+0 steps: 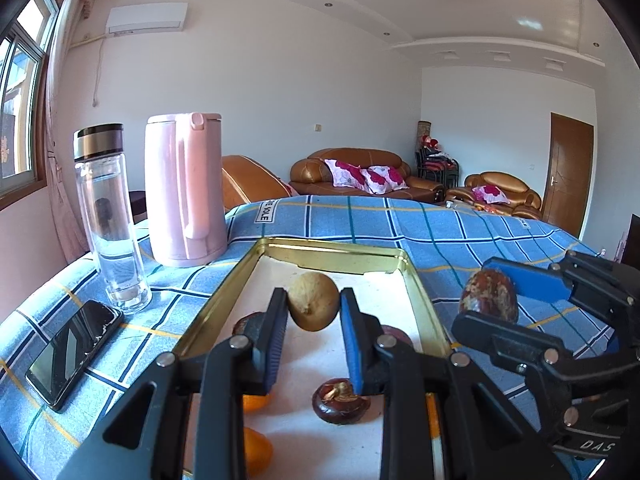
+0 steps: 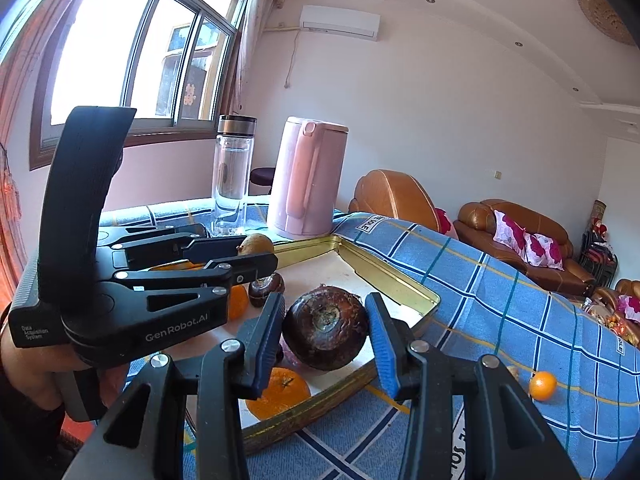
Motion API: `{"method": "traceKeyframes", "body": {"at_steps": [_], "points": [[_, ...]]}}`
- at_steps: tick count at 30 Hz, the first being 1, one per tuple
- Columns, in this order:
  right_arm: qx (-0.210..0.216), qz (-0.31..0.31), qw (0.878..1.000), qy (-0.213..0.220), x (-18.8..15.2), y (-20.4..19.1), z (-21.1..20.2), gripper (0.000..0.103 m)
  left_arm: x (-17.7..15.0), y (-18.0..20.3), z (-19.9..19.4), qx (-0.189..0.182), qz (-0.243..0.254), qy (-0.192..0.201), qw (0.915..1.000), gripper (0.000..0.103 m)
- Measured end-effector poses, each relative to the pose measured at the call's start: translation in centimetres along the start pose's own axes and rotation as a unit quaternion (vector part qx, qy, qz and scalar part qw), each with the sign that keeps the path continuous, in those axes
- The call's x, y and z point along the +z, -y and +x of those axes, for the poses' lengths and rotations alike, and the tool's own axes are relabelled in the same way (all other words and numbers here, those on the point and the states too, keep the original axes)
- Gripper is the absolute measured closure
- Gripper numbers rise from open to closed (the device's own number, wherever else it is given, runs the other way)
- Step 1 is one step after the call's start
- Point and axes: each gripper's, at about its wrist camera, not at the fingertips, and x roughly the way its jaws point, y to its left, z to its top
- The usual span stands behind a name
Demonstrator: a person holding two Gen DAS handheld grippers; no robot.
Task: Organize fruits
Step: 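Lower the tan fruit and brown fruit into the tin tray and open both grippers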
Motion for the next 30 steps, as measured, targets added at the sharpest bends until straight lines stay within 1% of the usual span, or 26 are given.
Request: {"method": "traceKeyframes", "body": {"at_steps": [10,20,30], "points": [[0.017,-0.011,1.0,-0.007,0.1,-1.8,1.0,0.059,-0.3,-1.9,0.1,0.017,-0.011,-0.011,0.9997,0.075],[0.032,-0.018,0.999,-0.016,0.2,-3.0,1.9,0.059,-0.5,-2.7,0.1,0.022,-0.011,-0.018,0.9995,0.075],[0.044,-0.019,0.998,-0.034,-0.2,-3.8,3.0,0.059,-1.1,-3.6,0.7,0.027,-0.009,-0.044,0.9986,0.075]]}}
